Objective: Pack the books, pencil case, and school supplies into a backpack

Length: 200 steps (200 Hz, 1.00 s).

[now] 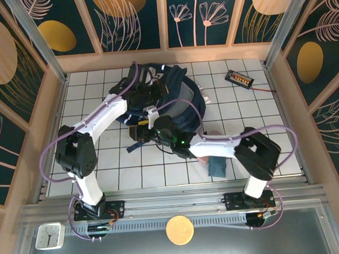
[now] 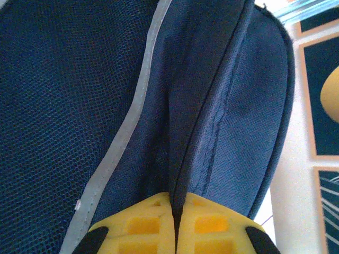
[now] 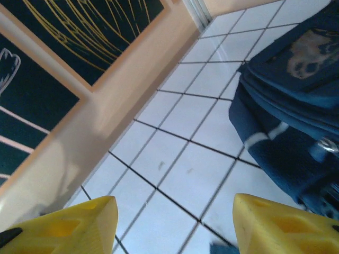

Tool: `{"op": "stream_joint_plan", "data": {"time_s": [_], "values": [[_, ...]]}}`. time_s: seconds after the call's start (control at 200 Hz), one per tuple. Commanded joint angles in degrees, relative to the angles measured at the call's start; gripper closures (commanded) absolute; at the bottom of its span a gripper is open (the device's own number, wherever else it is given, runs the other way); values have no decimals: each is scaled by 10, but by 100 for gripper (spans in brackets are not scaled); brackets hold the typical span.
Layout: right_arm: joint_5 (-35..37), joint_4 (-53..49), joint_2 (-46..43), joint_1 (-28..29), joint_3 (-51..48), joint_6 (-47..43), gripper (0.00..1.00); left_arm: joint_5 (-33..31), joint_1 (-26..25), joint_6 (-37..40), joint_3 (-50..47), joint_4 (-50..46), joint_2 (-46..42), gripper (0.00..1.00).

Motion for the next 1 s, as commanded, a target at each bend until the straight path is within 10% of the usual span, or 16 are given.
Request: {"op": "stream_joint_plan", "data": {"time_s": [0.0, 0.155, 0.31, 0.56, 0.996], "values": [[48, -136, -59, 17, -48, 3, 41, 8, 8, 58, -22, -5, -45, 100], [71, -350, -168, -24, -31, 115, 41, -4, 9, 143, -38, -62, -47, 100], [-25, -628, -219, -181, 23, 193, 37, -26, 9, 237, -88, -96, -85, 100], [-172, -751, -221, -383, -31, 99, 34, -21, 8, 317, -180, -101, -144, 100], [-52, -838, -207, -286, -77, 90, 9, -22, 8, 289, -210, -55, -171, 100]]}}
